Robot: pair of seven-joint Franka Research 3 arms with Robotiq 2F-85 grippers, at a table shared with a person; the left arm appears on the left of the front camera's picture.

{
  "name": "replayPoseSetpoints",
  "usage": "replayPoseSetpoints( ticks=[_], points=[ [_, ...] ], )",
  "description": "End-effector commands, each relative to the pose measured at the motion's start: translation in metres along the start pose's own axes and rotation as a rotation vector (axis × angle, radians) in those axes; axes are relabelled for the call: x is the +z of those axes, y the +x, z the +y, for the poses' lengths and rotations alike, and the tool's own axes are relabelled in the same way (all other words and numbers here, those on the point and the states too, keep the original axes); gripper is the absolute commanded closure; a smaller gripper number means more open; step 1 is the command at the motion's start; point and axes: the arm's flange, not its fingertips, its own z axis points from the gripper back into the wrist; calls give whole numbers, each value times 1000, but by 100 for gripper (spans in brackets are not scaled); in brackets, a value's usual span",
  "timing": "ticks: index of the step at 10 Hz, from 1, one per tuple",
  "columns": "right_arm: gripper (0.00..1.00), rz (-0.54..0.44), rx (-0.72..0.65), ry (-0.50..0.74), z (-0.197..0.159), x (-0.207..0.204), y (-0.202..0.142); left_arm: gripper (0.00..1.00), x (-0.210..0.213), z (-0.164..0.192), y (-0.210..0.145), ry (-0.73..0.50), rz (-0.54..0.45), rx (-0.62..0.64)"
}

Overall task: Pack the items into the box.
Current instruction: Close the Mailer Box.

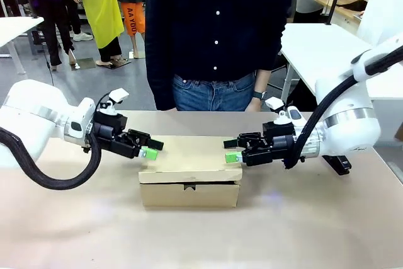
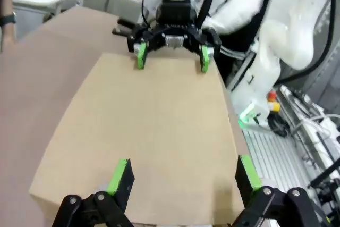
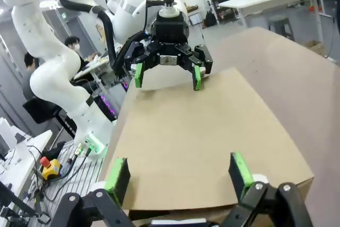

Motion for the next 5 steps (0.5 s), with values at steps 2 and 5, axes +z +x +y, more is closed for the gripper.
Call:
replayPoseSetpoints(
  ticks=[2,5],
  points=[
    [0,109,61,-32,-3,-9,-4,0,-7,-4,-7,21,55,-102],
    [0,163,120,-14,0,-12,-6,0,-6,-4,-6,64,47,-94]
  ],
)
